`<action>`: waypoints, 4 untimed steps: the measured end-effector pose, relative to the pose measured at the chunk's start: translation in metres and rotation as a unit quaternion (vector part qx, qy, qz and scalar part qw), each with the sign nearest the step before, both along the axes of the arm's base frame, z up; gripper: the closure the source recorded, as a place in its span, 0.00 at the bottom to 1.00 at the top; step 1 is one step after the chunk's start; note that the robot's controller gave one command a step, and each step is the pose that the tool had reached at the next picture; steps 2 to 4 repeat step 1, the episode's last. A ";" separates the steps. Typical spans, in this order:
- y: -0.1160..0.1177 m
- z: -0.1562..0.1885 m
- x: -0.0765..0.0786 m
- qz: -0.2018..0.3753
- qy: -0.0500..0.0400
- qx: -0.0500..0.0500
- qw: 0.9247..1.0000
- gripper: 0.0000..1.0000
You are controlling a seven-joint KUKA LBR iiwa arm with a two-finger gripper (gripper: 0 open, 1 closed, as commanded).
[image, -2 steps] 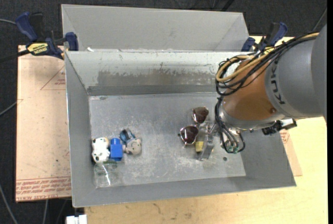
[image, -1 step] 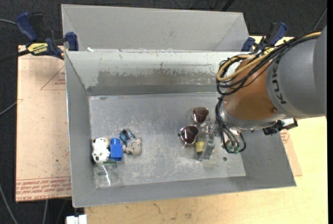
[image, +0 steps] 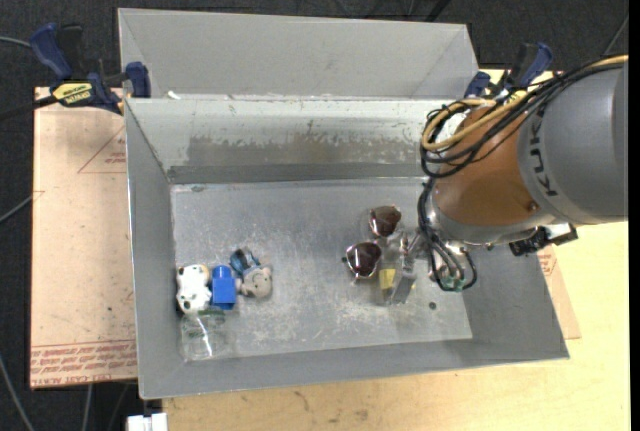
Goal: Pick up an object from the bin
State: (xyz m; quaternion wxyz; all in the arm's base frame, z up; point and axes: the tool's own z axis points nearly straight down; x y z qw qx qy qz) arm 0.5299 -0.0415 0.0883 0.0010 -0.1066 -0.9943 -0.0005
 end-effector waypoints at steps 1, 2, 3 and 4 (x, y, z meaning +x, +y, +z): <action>0.000 0.009 0.001 0.000 -0.003 0.000 1.000 1.00; 0.000 0.009 0.001 0.000 -0.003 0.000 1.000 1.00; 0.000 0.009 0.001 0.000 -0.003 0.000 1.000 1.00; 0.000 0.009 0.001 0.000 -0.003 0.000 1.000 1.00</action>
Offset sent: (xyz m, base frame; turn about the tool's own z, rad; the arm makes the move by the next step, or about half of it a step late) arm 0.0000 0.0000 0.0532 0.0000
